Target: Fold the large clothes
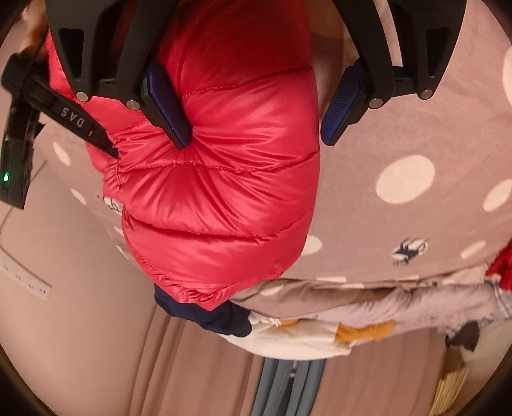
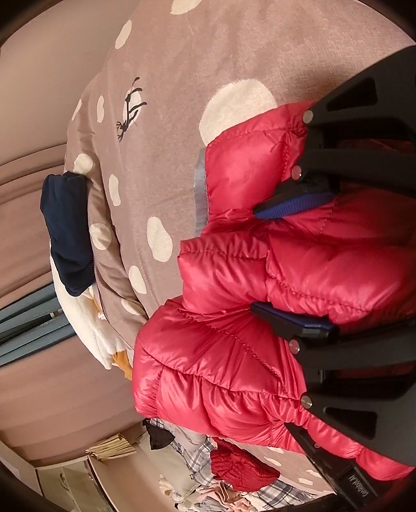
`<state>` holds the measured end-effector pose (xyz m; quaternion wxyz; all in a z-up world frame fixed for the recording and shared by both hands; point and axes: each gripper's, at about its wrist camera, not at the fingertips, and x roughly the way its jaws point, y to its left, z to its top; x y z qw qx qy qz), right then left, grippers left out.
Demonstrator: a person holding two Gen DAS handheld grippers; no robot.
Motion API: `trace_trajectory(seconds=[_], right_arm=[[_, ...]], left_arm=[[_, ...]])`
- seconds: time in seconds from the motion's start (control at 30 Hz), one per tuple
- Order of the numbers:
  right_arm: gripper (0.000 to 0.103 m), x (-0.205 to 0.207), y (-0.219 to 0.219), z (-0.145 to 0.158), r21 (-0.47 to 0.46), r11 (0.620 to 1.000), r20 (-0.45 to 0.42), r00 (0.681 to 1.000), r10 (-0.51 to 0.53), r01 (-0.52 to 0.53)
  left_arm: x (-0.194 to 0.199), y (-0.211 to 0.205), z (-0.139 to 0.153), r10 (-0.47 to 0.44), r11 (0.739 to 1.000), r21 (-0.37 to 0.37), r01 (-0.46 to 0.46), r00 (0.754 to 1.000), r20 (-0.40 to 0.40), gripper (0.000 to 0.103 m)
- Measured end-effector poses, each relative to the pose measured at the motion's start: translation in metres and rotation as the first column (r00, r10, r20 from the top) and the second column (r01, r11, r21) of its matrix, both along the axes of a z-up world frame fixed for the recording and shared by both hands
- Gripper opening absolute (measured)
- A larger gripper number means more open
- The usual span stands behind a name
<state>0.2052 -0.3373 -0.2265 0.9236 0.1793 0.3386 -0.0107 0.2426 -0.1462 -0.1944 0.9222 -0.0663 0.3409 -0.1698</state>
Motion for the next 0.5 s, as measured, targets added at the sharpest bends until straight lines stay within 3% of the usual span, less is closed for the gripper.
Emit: trace_trajectory(seconds=[0.5], right_arm=[[0.052,-0.0028,0.0060,0.0049,-0.049,0.999,0.003,1.000,-0.019,0.019]], left_arm=[[0.0008,0.0021,-0.0010,0.020,1.000,-0.010,-0.020,1.000,0.004,0.090]])
